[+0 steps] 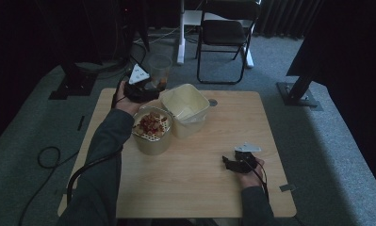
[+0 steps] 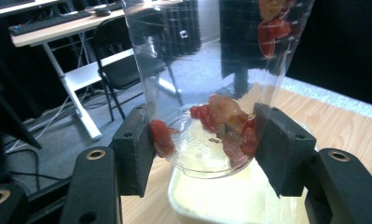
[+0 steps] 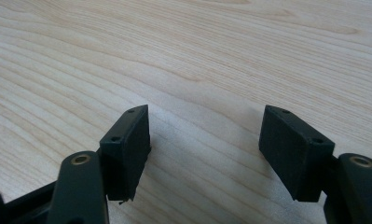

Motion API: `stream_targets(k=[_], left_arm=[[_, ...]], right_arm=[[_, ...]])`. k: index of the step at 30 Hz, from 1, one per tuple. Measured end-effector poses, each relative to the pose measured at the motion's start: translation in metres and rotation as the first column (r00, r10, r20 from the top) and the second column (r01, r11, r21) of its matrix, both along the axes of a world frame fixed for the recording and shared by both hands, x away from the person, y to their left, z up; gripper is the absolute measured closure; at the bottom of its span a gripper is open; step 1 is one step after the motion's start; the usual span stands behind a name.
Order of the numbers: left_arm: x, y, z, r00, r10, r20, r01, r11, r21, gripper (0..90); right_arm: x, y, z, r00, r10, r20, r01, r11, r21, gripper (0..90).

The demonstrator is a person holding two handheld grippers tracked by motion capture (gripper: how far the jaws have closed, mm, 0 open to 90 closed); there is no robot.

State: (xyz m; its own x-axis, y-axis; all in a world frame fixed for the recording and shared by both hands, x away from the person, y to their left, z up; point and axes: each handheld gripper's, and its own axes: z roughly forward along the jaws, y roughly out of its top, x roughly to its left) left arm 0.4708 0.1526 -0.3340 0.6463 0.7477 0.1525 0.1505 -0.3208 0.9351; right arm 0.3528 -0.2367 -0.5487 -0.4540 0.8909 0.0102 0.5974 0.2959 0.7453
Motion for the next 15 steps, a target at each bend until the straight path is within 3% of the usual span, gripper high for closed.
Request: stream_targets(k=[9, 15], left_arm=[[0.013, -0.025, 0.009, 0.9999, 0.006, -0.014, -0.006, 0.9994, -0.035, 42.4], [0.018, -0.043, 0.013, 0.9997, -0.019, -0.014, 0.018, 0.9989, -0.044, 42.3]], right_arm=[[-0.001, 0.001, 0.0, 1.0, -0.009, 0.001, 0.009, 1.0, -0.001, 32.8], [-0.002, 0.001, 0.0, 1.0, -0.009, 0.0, 0.009, 1.0, 0.0, 32.8]])
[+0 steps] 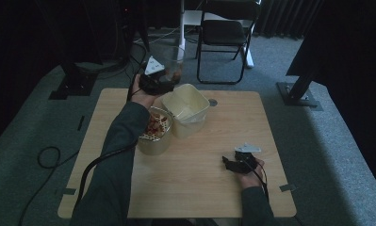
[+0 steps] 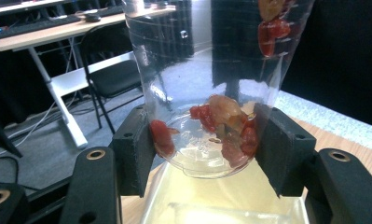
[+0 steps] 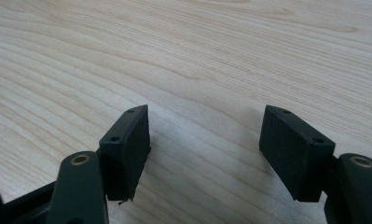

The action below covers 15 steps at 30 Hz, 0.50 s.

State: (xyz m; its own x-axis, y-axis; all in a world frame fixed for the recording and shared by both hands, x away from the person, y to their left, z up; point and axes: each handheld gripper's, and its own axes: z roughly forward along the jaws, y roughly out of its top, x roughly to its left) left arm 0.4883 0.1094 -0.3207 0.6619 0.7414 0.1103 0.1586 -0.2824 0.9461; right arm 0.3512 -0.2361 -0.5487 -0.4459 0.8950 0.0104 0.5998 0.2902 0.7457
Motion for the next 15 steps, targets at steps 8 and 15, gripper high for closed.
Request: stream_targets(k=[8, 15], left_arm=[[0.006, -0.019, -0.005, 0.9999, -0.002, -0.013, 0.002, 1.0, -0.006, 42.2], [0.013, -0.033, -0.008, 0.9998, -0.006, -0.021, 0.005, 0.9998, -0.02, 42.2]], right_arm=[[0.0, 0.0, 0.0, 1.0, 0.001, 0.001, -0.001, 1.0, 0.001, 32.8], [-0.001, -0.001, 0.0, 1.0, 0.001, 0.0, -0.001, 1.0, 0.004, 32.7]])
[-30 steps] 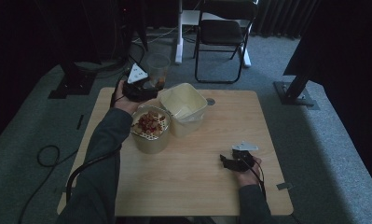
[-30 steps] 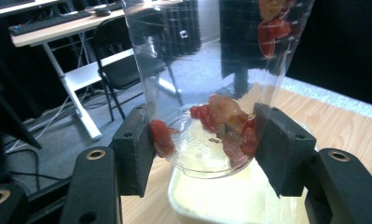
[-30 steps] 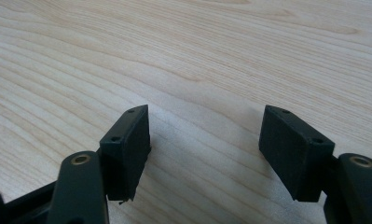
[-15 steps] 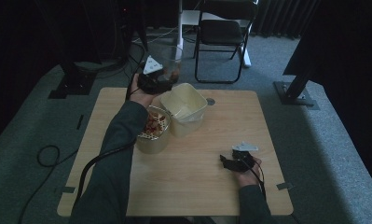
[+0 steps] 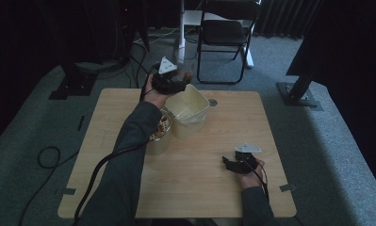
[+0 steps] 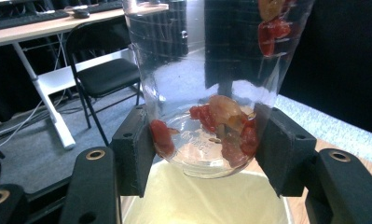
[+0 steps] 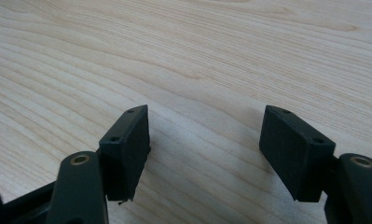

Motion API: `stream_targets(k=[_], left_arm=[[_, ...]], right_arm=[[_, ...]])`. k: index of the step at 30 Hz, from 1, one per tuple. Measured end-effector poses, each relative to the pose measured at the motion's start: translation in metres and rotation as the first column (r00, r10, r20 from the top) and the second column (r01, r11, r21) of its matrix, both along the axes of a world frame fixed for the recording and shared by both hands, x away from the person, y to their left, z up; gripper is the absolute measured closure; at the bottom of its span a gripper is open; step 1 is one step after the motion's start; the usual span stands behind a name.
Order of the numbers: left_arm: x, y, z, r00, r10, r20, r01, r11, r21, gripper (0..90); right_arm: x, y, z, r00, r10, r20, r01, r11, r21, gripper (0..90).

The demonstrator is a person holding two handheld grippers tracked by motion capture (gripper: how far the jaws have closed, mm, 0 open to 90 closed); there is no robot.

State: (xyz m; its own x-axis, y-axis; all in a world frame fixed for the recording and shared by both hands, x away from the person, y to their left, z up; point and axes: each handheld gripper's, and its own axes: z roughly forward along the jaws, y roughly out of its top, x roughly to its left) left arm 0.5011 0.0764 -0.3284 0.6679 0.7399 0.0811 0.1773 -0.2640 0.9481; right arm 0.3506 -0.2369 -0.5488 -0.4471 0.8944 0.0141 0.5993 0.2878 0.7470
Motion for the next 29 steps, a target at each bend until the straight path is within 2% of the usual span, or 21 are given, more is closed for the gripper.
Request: stream_targets(k=[4, 8, 9, 10, 11, 12, 13, 15, 18, 23, 29], left_arm=[[0.005, -0.008, 0.002, 1.0, 0.001, 0.001, -0.001, 1.0, -0.003, 42.2], [0.009, -0.015, 0.004, 1.0, 0.0, 0.001, 0.0, 0.9994, -0.033, 41.4], [0.011, -0.016, 0.004, 0.9997, 0.004, -0.023, -0.005, 0.999, -0.045, 33.9], [0.013, -0.016, 0.003, 0.9979, -0.02, -0.062, 0.016, 0.997, -0.076, 21.7], [0.015, -0.016, 0.001, 0.996, -0.031, -0.084, 0.025, 0.9972, -0.071, 17.8], [0.015, -0.018, -0.001, 0.9962, -0.021, -0.085, 0.017, 0.9989, -0.045, 15.5], [0.016, -0.018, -0.003, 0.9959, -0.015, -0.089, 0.012, 0.9993, -0.036, 10.8], [0.018, -0.017, -0.007, 0.9942, 0.024, -0.105, -0.027, 0.9994, -0.023, 1.9], [0.018, -0.014, -0.008, 0.9935, 0.03, -0.11, -0.033, 0.9991, -0.028, 1.7], [0.015, -0.01, 0.002, 0.9955, 0.054, -0.078, -0.055, 0.9983, -0.017, 2.0], [0.012, -0.003, 0.01, 0.9945, 0.084, -0.063, -0.085, 0.9962, -0.016, 3.2]], right_arm=[[0.0, -0.001, 0.0, 1.0, -0.002, -0.002, 0.002, 1.0, 0.007, 32.7], [-0.001, -0.002, 0.0, 1.0, -0.002, -0.003, 0.002, 0.9999, 0.013, 32.7], [-0.001, -0.002, 0.0, 1.0, -0.001, -0.004, 0.001, 0.9999, 0.015, 32.7], [-0.001, -0.003, 0.0, 1.0, -0.001, -0.006, 0.001, 0.9999, 0.016, 32.8], [-0.002, -0.003, 0.0, 1.0, -0.001, -0.008, 0.001, 0.9999, 0.017, 32.7], [-0.002, -0.003, 0.0, 1.0, -0.001, -0.009, 0.001, 0.9998, 0.018, 32.8], [-0.002, -0.003, 0.0, 1.0, 0.0, -0.008, 0.0, 0.9999, 0.017, 32.8], [-0.002, -0.003, 0.0, 1.0, 0.001, -0.006, -0.001, 0.9999, 0.014, 32.7], [-0.002, -0.003, 0.0, 1.0, 0.002, -0.005, -0.002, 0.9999, 0.011, 32.7], [-0.002, -0.002, 0.0, 1.0, 0.002, -0.003, -0.002, 1.0, 0.008, 32.6], [-0.001, -0.001, 0.0, 1.0, 0.004, -0.001, -0.004, 1.0, 0.004, 30.9]])
